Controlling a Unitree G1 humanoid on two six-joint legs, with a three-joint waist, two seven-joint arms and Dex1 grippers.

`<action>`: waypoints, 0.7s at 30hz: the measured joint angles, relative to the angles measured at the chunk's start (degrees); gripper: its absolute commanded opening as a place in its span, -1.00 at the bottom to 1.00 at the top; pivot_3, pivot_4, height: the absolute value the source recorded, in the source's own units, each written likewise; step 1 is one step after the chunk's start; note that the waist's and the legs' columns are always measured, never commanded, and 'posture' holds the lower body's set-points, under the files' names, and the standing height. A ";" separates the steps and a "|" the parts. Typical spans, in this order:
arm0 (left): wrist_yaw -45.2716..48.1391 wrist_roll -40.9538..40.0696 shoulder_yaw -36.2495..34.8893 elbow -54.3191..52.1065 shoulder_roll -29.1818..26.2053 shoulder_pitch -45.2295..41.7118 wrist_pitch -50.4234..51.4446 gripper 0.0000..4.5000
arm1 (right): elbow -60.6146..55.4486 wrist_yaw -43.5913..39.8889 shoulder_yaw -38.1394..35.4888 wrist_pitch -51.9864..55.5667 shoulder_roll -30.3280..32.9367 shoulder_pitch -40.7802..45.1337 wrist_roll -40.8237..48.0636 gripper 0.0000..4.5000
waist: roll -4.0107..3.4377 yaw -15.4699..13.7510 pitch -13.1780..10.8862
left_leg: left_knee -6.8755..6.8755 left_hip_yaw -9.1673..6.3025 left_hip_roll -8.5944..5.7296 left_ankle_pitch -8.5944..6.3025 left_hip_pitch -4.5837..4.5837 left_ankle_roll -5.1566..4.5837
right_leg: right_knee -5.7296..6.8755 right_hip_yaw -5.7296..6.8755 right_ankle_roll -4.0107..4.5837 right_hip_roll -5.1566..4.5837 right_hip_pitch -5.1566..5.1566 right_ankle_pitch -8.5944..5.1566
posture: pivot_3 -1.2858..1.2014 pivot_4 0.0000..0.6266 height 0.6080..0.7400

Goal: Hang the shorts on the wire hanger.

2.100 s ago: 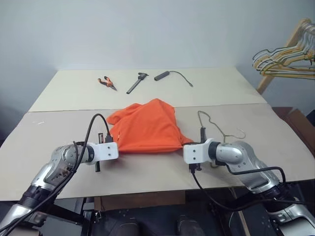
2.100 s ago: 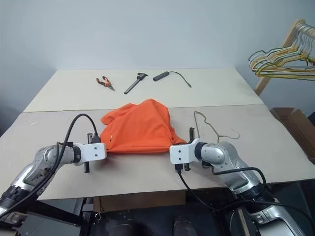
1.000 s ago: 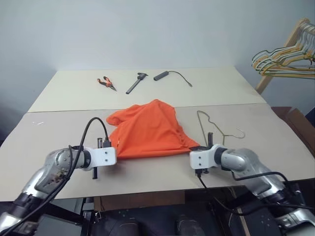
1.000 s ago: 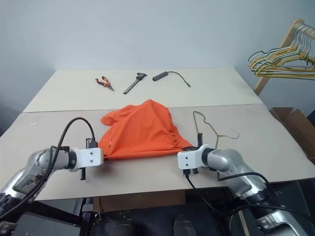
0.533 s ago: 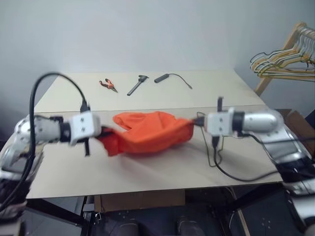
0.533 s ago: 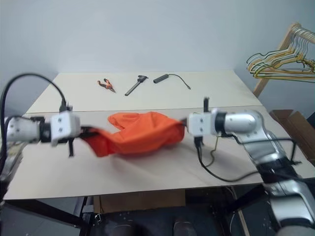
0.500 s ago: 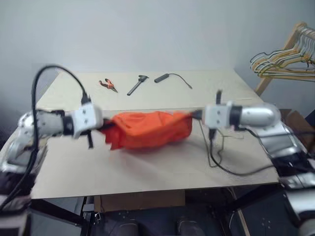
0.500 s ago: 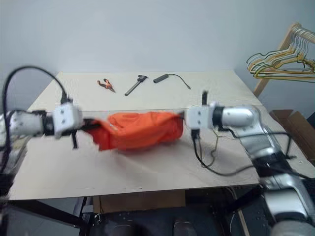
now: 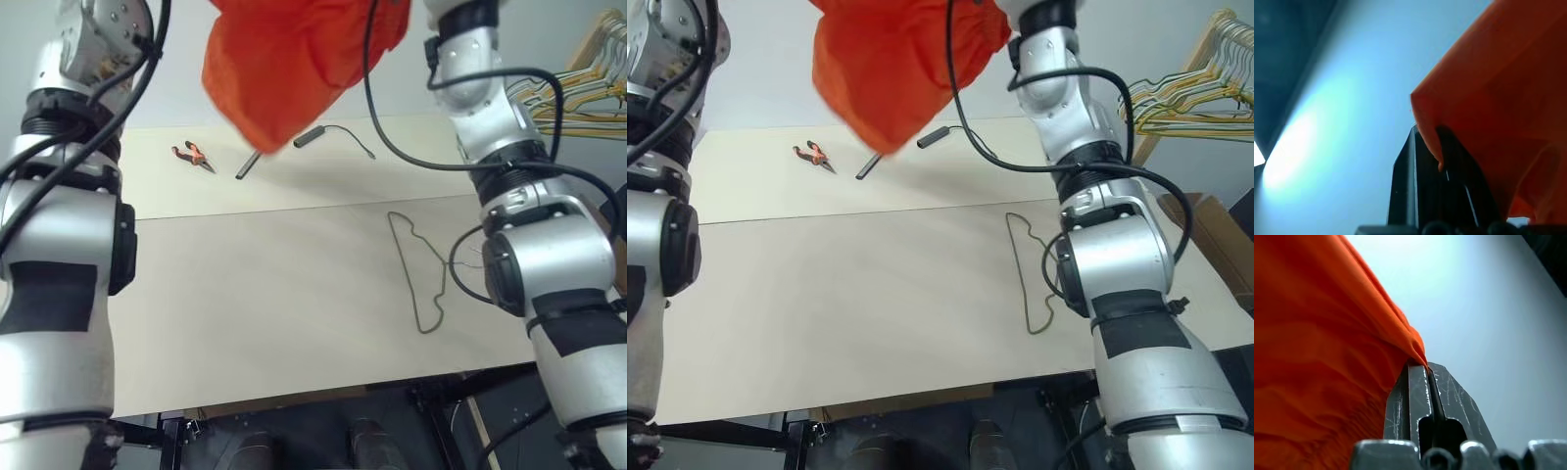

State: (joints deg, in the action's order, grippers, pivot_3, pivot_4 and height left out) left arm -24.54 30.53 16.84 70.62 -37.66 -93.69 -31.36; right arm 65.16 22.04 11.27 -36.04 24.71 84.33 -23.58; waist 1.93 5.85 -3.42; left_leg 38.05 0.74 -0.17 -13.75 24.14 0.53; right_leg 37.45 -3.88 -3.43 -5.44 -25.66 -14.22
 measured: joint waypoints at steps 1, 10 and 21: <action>1.87 -0.31 -0.01 -0.05 -0.25 2.01 -2.22 -1.00 | 0.25 -1.11 0.69 -1.28 0.46 -2.18 -0.37 -0.99 | -0.01 0.19 0.01 | 0.04 0.15 0.01 0.07 -0.09 -0.07 | -0.22 0.02 -0.13 0.01 0.26 0.02 | -0.02 -1.00 1.00; 58.64 -24.56 1.22 -25.61 -11.59 47.03 -14.51 -1.00 | 0.35 -31.58 12.92 -21.10 10.41 -25.14 -4.90 -0.99 | -0.10 5.43 0.06 | 0.21 -0.44 0.10 -0.15 -1.27 -0.91 | -0.15 0.09 -0.24 0.04 1.54 0.27 | -0.03 -1.00 1.00; 83.34 -40.27 -5.43 -78.94 -36.62 89.85 16.81 -1.00 | -10.68 -53.12 17.50 -28.77 13.16 -38.15 -4.25 -0.99 | -0.07 8.42 0.02 | 0.19 -0.71 0.34 -0.50 -3.70 -1.42 | -0.55 0.15 -0.20 0.11 4.20 0.09 | -0.03 -0.93 1.00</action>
State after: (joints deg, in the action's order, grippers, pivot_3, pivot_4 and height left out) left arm 58.80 -9.74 11.41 -8.31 -74.28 -3.83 -14.56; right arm 54.48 -31.08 28.77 -64.81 37.87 46.18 -27.83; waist 1.86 14.27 -3.40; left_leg 38.24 0.03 0.17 -14.25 20.44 -0.89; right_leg 36.89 -3.73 -3.63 -5.33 -21.45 -14.14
